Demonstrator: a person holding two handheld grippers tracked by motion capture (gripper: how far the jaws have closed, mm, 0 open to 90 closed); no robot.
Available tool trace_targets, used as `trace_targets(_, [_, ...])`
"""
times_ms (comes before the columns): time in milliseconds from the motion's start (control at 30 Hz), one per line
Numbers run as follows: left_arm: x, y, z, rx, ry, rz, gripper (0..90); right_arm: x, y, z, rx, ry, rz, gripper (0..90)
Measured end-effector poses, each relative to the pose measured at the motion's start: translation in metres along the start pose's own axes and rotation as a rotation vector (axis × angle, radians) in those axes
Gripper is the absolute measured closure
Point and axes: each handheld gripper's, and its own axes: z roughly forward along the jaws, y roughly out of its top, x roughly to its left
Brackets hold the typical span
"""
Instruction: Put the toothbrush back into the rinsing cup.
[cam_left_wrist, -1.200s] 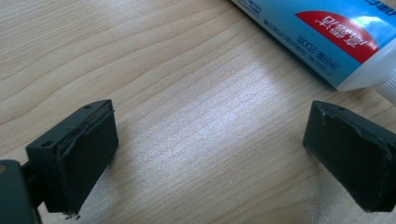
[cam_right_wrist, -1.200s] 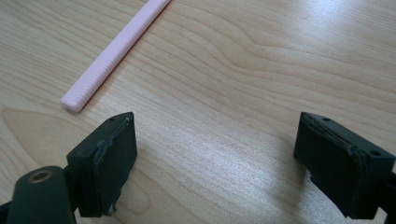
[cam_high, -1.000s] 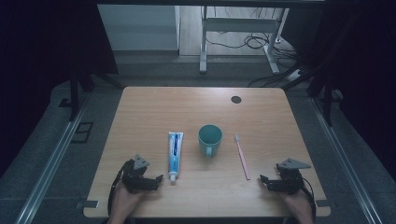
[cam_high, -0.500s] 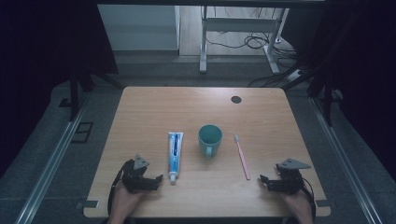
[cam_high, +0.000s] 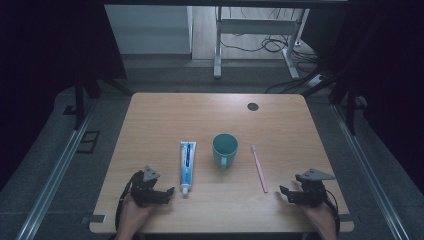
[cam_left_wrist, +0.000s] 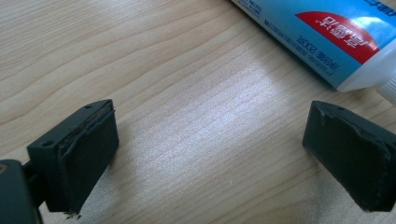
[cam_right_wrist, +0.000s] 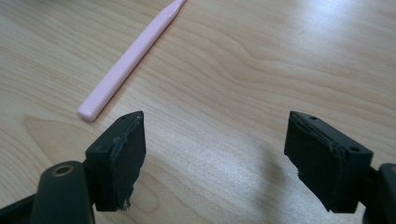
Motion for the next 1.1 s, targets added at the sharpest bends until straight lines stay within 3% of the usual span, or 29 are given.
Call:
trace_targets(367, [0.000,0.000,0.000,-0.001,0.001,-0.002,4.1,0.001,0.007,-0.005,0.008,0.046,0.011,34.5])
trace_targets(533, [0.000,0.000,0.000,-0.001,0.001,-0.003,4.1,0.002,0.012,-0.006,0.020,0.083,0.013,45.6])
trace_targets(733, [0.000,0.000,0.000,-0.002,0.003,-0.004,4.5,0.006,0.016,-0.002,0.070,0.119,-0.021,59.2])
trace_targets(1100, [0.000,0.000,0.000,-0.003,0.003,-0.004,4.8,0.011,0.030,-0.002,0.071,0.208,-0.036,75.1])
